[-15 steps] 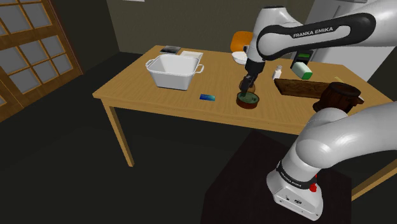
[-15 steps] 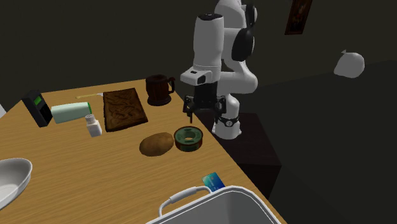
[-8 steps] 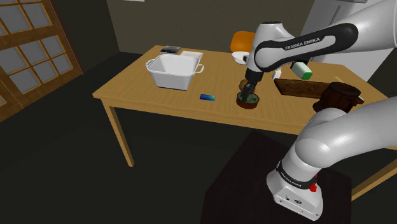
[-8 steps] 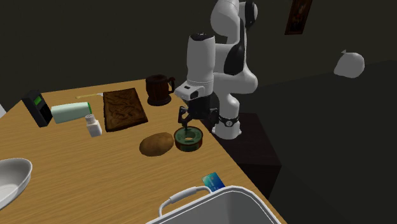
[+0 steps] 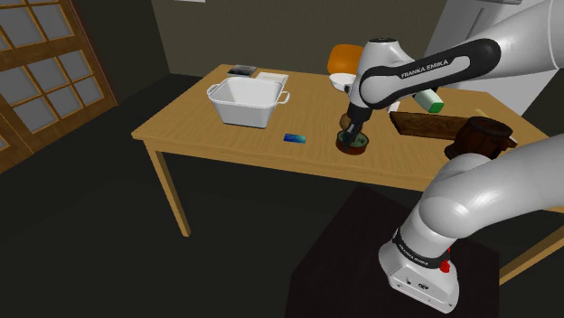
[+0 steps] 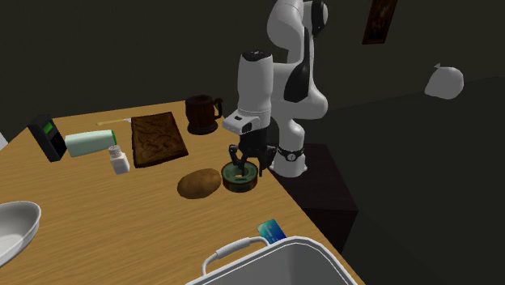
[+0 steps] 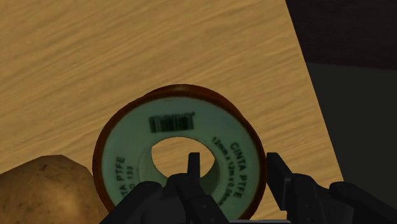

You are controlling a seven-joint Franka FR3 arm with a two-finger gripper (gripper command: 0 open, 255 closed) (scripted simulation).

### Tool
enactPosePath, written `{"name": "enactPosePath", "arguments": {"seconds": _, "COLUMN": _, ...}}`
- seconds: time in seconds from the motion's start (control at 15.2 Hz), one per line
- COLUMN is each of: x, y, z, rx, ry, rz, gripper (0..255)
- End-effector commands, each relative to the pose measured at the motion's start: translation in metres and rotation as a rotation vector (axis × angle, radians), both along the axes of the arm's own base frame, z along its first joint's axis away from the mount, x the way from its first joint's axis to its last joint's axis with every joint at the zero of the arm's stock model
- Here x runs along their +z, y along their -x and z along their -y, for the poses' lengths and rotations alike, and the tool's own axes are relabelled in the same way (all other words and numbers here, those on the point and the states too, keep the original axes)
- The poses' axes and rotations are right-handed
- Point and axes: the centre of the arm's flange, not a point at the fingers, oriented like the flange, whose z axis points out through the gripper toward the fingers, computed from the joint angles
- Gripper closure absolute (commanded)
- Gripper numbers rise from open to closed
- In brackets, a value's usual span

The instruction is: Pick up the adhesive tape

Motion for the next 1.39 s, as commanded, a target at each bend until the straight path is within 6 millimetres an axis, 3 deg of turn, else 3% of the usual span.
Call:
{"name": "enactPosePath", "arguments": {"seconds": 0.0, "x": 0.0, "y": 0.0, "z": 0.0, "rx": 0.0, "ry": 0.0, "rz": -0.001, "gripper": 255}}
{"name": "enactPosePath", "arguments": {"seconds": 0.33, "x": -0.001, "y": 0.0, "z": 0.0, "rx": 0.0, "ry": 0.0, "rz": -0.001, "gripper": 255}}
{"name": "enactPosePath", "arguments": {"seconds": 1.32, "x": 0.079, "y": 0.0, "z": 0.0, "rx": 0.0, "ry": 0.0, "rz": -0.001, "gripper": 255}}
